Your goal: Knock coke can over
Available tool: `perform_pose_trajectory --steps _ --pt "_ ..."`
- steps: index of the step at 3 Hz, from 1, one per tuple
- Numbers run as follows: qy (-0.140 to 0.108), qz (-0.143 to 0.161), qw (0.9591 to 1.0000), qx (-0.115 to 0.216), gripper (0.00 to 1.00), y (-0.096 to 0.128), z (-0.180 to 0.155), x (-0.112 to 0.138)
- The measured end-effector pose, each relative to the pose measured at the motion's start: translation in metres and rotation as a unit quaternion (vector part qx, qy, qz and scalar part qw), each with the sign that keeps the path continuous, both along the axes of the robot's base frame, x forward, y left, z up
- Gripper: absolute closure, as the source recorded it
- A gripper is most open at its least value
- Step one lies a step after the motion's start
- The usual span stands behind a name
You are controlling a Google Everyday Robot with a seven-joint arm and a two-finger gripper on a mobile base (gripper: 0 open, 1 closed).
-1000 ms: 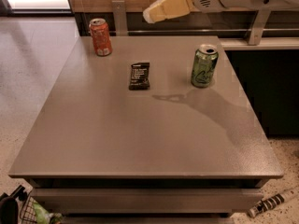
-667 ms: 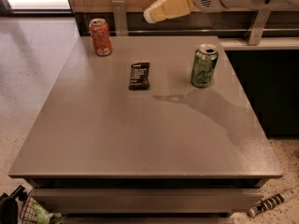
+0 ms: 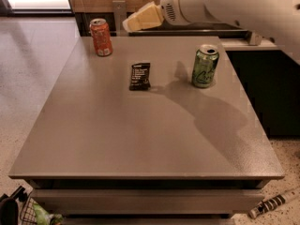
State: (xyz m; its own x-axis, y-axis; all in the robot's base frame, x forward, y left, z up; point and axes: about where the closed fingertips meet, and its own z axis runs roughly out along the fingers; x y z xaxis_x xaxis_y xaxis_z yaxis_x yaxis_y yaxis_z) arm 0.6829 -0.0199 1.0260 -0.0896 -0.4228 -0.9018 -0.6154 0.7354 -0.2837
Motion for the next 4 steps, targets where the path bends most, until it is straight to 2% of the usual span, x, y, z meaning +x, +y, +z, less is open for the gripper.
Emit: perform_pose_trajectory --steps 1,2,4 --pt "0.005 -0.008 0.9997 0.021 0.0 0.029 -0.032 0.017" --pt "0.001 -0.003 0.9983 0.058 0.0 0.057 -0.057 0.038" --pt "-0.005 0.024 0.9928 0.117 0.0 0.099 -0.098 0.092"
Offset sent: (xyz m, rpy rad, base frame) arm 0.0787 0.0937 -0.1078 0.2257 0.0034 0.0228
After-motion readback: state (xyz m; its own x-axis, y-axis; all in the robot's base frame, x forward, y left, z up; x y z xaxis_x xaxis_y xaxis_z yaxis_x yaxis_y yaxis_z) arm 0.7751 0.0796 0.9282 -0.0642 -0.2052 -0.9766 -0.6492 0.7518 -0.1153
